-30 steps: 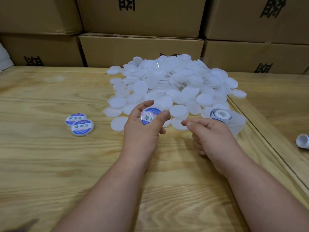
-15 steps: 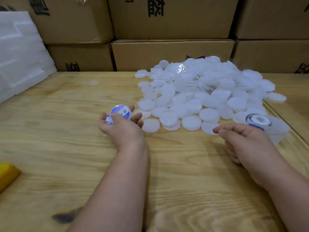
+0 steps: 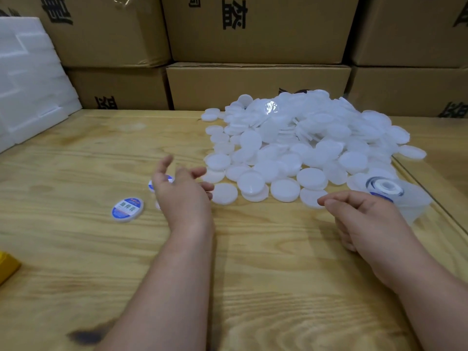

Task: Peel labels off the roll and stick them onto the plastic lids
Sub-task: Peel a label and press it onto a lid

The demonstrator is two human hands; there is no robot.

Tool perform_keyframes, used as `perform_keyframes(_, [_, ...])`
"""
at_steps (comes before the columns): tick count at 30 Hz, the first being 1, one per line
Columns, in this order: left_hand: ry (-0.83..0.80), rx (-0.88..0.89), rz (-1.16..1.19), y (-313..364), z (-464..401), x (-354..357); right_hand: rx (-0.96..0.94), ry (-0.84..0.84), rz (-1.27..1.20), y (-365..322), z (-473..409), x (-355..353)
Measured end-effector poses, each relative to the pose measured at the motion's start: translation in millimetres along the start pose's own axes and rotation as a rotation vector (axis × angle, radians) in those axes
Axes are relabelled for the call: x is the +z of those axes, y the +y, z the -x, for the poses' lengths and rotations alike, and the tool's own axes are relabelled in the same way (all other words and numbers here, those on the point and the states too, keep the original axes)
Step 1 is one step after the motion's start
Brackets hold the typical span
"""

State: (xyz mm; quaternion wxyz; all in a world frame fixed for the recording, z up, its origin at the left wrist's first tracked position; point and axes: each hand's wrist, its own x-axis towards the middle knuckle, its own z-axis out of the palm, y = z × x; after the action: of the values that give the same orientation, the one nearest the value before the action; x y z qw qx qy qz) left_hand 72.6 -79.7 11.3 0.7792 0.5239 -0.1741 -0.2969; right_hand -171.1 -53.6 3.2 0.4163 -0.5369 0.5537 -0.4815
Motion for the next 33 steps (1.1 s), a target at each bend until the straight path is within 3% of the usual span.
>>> perform_keyframes(6, [-0.718, 0.526, -0.726, -29, 36, 18, -0.242, 0.276, -0.071, -13, 2, -15])
perform_keyframes(9, [-0.926, 0.626, -1.150, -42, 49, 26, -0.307, 0.347, -0.012, -15, 2, -22])
perform_keyframes(11, [-0.952, 0.630, -1.276, -45, 50, 28, -0.332, 0.356, 0.029, -14, 1, -21])
perform_keyframes(21, [-0.910, 0.581, -1.257, -46, 50, 29, -0.353, 0.660, 0.465, -14, -11, -53])
perform_keyframes(26, [-0.869, 0.570, -1.241, -46, 50, 29, 0.084, 0.501, 0.881, -15, -16, -57])
perform_keyframes(33, [-0.820, 0.535, -1.135, -43, 50, 30, 0.133, 0.387, 0.917, -16, -16, -64])
